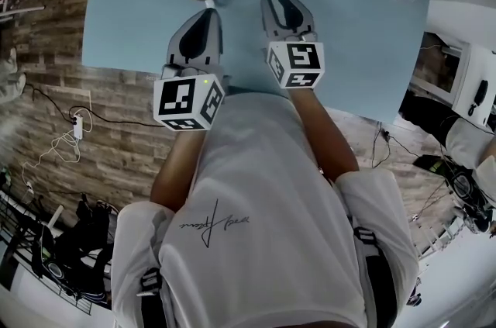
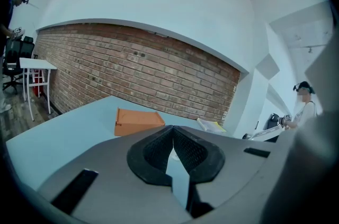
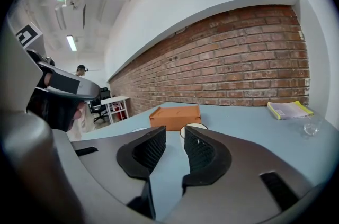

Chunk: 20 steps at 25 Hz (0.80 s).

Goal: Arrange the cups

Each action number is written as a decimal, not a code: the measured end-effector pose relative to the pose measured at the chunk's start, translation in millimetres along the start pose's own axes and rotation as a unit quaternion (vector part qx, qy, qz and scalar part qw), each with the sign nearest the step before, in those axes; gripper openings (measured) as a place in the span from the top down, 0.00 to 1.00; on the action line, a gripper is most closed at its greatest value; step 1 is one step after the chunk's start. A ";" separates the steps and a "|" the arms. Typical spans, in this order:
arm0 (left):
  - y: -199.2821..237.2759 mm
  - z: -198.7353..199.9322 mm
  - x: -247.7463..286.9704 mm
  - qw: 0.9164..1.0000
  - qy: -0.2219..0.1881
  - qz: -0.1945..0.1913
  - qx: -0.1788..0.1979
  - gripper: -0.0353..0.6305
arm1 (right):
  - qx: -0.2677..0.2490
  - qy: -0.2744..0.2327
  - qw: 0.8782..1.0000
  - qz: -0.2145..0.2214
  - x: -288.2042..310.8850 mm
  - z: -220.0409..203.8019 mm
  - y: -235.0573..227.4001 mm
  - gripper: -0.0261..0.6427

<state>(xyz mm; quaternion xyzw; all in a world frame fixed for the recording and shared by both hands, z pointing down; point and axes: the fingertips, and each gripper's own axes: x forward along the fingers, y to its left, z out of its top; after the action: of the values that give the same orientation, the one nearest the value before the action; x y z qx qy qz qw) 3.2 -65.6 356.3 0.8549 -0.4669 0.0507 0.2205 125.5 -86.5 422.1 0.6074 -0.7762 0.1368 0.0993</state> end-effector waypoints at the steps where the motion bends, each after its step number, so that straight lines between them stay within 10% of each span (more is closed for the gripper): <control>1: 0.7 -0.5 -0.1 1.000 0.001 0.001 0.000 0.93 | 0.000 0.002 1.000 0.001 2.5 -1.8 -0.3 0.83; 20: 0.4 -10.7 4.6 1.000 0.020 -0.007 -0.010 0.93 | 0.000 0.003 1.000 -0.029 36.2 -38.7 -20.6 0.78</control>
<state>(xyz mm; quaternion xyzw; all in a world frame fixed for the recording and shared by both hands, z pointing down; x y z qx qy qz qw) 6.7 -64.8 367.4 0.8545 -0.4572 0.0615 0.2389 136.2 -111.4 472.0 0.6295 -0.7578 0.1353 0.1055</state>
